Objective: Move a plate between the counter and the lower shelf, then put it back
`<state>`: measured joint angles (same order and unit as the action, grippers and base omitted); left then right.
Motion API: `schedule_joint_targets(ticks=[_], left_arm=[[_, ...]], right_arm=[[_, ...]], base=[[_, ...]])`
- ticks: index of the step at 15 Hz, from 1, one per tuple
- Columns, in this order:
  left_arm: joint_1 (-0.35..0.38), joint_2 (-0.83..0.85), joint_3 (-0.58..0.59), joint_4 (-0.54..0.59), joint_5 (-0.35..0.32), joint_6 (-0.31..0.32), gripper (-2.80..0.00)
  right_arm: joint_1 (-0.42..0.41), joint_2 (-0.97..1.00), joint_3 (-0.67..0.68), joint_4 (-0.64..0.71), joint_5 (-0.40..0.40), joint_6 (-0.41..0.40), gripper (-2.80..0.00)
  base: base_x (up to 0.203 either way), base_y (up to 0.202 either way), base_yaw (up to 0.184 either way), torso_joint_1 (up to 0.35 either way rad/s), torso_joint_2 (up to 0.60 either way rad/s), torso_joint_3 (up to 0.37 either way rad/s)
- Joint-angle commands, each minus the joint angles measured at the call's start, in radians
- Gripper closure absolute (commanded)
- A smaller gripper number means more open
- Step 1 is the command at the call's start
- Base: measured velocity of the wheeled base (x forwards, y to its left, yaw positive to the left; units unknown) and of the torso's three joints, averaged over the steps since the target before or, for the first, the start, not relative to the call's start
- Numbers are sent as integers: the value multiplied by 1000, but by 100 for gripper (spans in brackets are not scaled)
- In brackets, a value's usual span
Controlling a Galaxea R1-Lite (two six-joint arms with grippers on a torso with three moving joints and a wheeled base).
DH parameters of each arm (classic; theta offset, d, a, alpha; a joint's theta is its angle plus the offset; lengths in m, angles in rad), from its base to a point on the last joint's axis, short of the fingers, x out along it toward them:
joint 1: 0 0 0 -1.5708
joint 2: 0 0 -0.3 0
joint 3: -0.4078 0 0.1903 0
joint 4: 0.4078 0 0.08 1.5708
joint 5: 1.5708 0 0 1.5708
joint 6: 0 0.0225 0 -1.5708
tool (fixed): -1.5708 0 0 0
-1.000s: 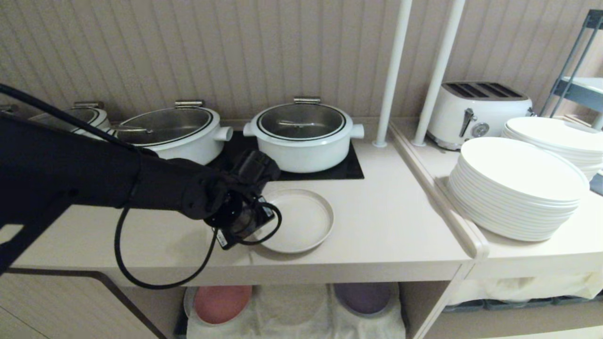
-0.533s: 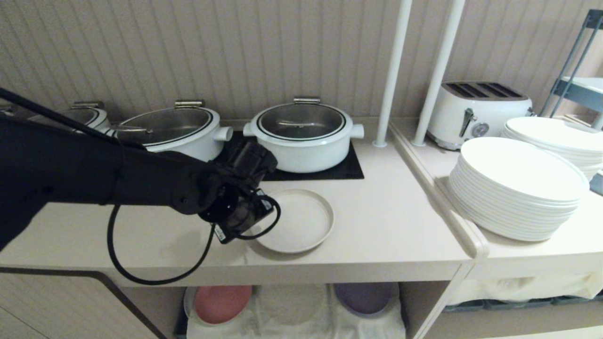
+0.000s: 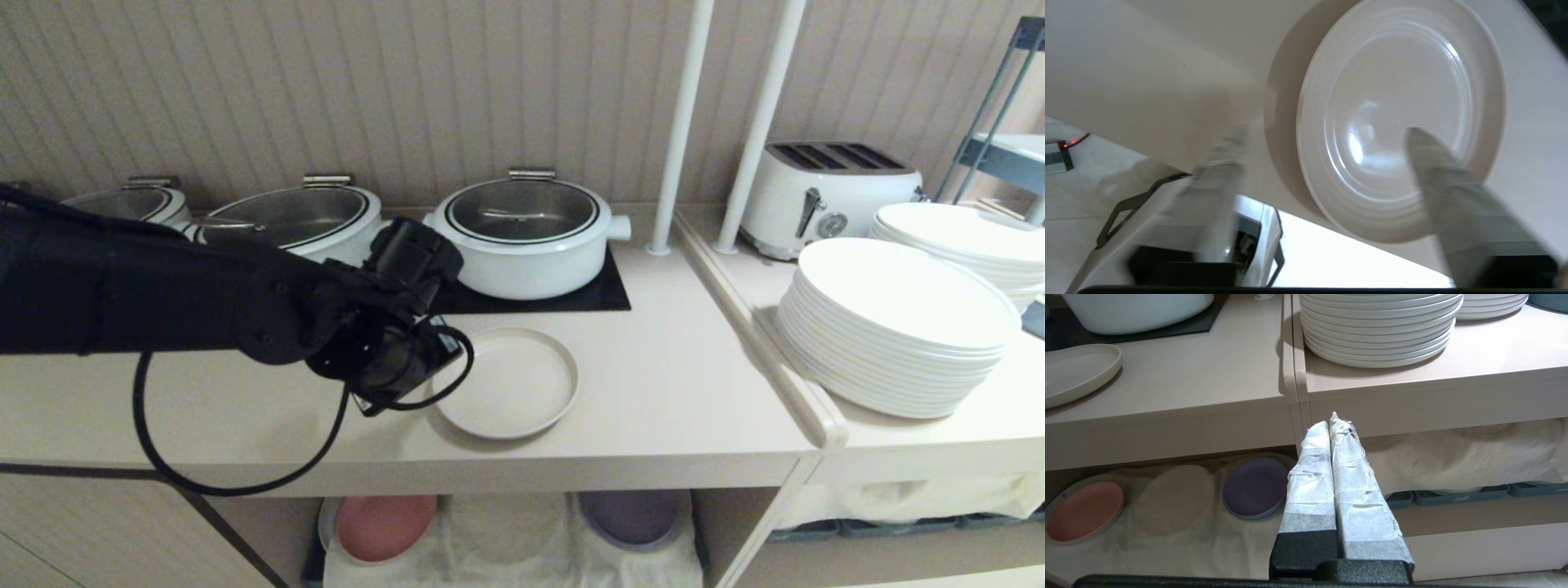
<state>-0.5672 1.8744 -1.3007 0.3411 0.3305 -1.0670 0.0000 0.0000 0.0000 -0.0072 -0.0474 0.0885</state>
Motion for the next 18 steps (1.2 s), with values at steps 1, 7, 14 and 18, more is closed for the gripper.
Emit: schedule_joint_targets(ticks=[1, 7, 14, 18], left_arm=[[0, -39, 9, 3, 2, -6, 0], [-5, -155, 11, 62, 30, 16, 0], [-51, -375, 60, 62, 205, 142, 0], [-58, -509, 125, 61, 370, 252, 0]], right_arm=[[0, 0, 0, 0, 0, 0, 0], [0, 0, 0, 0, 0, 0, 0], [0, 0, 0, 0, 0, 0, 0], [0, 0, 0, 0, -2, 0, 0]], base=[[0, 0, 0, 0, 0, 0], [0, 0, 0, 0, 0, 0], [0, 0, 0, 0, 0, 0], [0, 0, 0, 0, 0, 0]])
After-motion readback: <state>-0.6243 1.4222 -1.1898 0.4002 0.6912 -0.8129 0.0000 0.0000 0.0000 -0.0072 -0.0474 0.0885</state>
